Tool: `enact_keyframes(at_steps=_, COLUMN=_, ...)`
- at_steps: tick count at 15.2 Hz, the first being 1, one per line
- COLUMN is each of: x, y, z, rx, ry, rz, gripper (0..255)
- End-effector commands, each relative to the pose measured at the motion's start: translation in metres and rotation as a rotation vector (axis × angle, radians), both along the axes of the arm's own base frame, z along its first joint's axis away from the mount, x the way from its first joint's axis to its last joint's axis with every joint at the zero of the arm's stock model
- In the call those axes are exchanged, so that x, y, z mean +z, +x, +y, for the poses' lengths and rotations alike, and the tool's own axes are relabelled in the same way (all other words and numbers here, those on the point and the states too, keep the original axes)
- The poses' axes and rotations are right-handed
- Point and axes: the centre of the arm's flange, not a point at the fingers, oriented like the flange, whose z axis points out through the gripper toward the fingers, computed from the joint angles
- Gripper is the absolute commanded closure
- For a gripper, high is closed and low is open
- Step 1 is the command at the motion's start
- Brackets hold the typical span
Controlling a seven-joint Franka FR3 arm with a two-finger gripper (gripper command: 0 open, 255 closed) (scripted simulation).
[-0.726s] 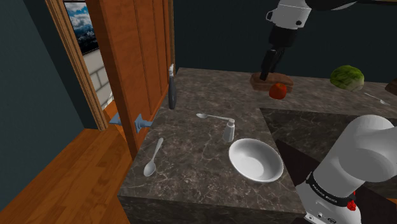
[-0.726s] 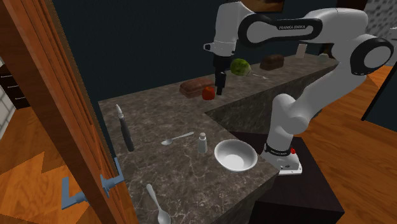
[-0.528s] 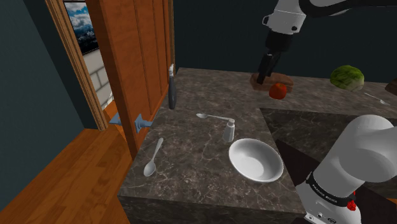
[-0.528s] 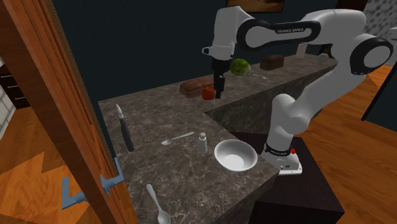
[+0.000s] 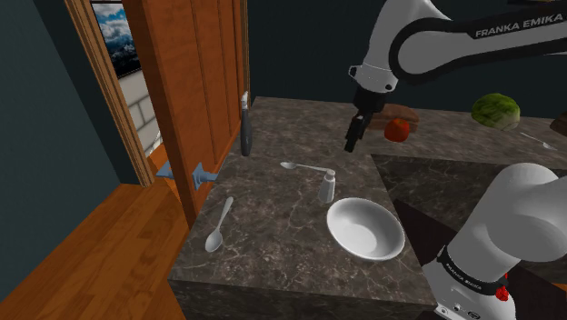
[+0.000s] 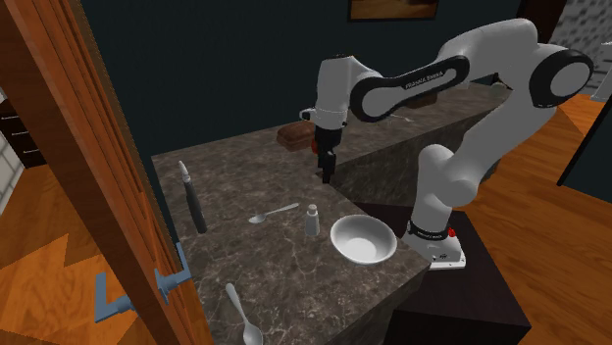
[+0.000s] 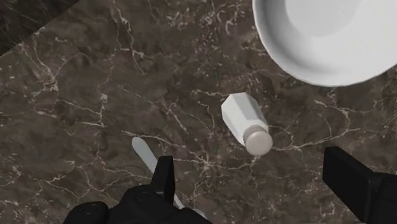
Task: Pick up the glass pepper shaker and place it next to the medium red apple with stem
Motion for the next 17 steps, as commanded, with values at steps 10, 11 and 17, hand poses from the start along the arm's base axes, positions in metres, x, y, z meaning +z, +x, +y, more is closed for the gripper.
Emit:
enact_keyframes(at_steps=10, x=-0.106, y=0.025, z=0.032, rx=0.093, ry=0.028, rz=-0.001, gripper=0)
enact_keyframes(at_steps=11, x=-0.112, y=0.025, z=0.032, rx=0.093, ry=0.028, rz=-0.001, gripper=0)
enact_keyframes(at_steps=17, x=-0.130, y=0.026, z=0.034, rx=0.093, ry=0.028, rz=-0.001, gripper=0)
